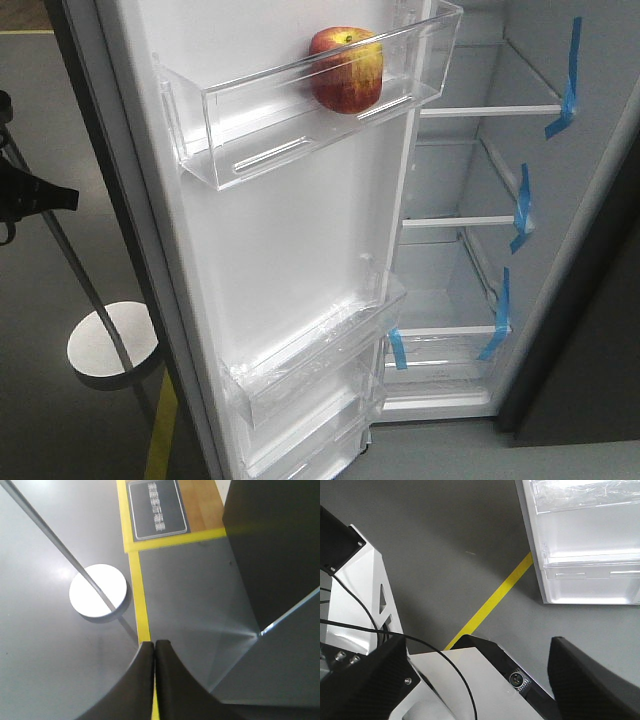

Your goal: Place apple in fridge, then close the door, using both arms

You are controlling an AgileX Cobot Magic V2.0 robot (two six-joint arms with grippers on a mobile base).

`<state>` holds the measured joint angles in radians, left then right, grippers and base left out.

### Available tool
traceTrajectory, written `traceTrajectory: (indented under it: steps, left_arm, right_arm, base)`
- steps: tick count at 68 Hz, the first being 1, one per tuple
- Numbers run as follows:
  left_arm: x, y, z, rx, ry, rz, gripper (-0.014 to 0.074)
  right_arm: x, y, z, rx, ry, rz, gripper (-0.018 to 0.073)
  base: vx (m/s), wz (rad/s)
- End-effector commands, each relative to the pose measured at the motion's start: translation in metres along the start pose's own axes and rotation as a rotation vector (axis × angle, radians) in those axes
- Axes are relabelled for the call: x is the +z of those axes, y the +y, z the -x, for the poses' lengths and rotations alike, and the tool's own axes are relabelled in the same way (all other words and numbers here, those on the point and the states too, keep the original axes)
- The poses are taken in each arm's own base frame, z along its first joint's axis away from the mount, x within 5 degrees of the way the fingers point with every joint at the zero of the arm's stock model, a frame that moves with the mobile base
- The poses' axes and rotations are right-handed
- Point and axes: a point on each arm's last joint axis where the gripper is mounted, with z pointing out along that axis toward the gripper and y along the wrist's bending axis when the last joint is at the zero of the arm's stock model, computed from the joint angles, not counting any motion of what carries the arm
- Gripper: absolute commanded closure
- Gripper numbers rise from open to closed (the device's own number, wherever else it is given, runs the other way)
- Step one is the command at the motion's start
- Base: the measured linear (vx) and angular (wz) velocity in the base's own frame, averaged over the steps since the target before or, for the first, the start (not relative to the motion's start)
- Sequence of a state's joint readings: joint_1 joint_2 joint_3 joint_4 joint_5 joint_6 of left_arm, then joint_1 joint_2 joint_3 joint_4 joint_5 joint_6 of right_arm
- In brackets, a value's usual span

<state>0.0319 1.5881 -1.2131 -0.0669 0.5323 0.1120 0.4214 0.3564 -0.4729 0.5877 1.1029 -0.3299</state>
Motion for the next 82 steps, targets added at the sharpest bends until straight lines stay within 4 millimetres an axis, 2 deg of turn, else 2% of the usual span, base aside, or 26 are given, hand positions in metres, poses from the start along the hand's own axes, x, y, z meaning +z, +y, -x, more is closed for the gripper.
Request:
traceTrajectory:
  steps: [1, 17, 30, 62, 82]
  left_arm:
    - [-0.009, -0.002, 0.028, 0.001, -0.106, -0.031, 0.0603]
    - [0.012, -0.014, 0.059, -0.001, -0.125, -0.189, 0.0603]
    - [0.020, -0.032, 0.069, 0.028, -0.128, -0.346, 0.0603]
    - [0.009, -0.091, 0.067, 0.129, -0.132, -0.566, 0.0603]
    - [-0.004, -0.147, 0.061, 0.156, -0.134, -0.718, 0.0603]
  right_arm:
    - [-0.004, 0.003, 0.009, 0.000, -0.058, 0.010, 0.0003]
    - [-0.004, 0.003, 0.009, 0.000, -0.056, 0.010, 0.0003]
    - [-0.004, 0.003, 0.009, -0.003, -0.057, 0.010, 0.0003]
    - [-0.004, 0.003, 0.009, -0.003, -0.056, 0.010, 0.0003]
    - [-0.004, 0.003, 0.009, -0.003, -0.056, 0.010, 0.0003]
  base:
    - [0.00, 0.00]
    - [0.00, 0.00]
    - [0.00, 0.00]
    - [0.00, 0.00]
    - [0.00, 0.00]
